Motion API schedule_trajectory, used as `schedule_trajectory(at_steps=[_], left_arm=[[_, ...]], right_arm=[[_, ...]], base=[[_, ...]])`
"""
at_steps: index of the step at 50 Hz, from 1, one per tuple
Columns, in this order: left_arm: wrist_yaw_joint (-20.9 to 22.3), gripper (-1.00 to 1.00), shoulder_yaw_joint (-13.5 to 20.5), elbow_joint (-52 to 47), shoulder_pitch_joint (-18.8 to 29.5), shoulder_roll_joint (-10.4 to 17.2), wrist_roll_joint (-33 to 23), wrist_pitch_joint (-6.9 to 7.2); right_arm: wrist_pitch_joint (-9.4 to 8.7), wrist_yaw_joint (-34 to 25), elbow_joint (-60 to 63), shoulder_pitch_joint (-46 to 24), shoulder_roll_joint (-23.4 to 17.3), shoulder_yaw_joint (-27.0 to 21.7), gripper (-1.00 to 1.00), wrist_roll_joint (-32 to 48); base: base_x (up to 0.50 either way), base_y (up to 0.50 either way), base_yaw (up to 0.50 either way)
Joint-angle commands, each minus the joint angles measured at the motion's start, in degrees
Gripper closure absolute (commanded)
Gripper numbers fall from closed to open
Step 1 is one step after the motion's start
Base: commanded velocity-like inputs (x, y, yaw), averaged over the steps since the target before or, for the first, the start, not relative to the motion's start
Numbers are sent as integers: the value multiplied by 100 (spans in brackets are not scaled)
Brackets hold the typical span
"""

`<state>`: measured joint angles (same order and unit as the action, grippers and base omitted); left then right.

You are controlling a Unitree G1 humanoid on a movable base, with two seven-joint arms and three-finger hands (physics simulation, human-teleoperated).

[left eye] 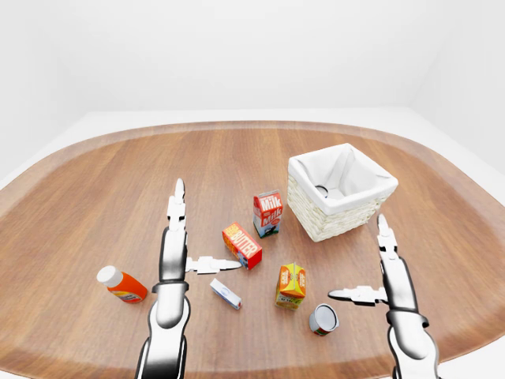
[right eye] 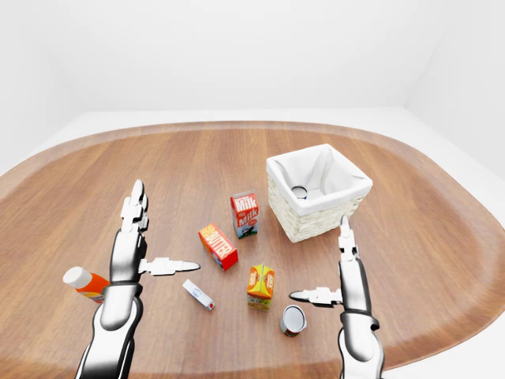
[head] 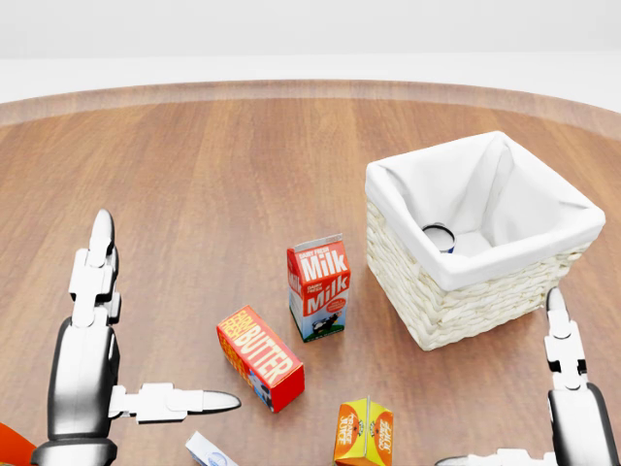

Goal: Pick up the alphabet soup and the tomato sauce, and put them in the basket.

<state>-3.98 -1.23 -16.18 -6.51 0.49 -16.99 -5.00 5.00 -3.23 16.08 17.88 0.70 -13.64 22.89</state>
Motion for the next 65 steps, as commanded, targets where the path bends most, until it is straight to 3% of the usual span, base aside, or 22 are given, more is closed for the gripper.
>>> schedule_trajectory(at_steps=[1,41,65], left_arm=[[-2,-100,8,-44,-24,2,24,0],[0,-100,8,-44,-24,3,23,0],[-2,-100,8,-45,-24,1,25,0]], right_arm=[[0,-164,176,252,132,17,-100,-102],[0,-261,-237,824,371,108,-100,-45],[0,47,-777,1029,486,220,-100,529]], base=[[0,0,0],[0,0,0],[0,0,0]])
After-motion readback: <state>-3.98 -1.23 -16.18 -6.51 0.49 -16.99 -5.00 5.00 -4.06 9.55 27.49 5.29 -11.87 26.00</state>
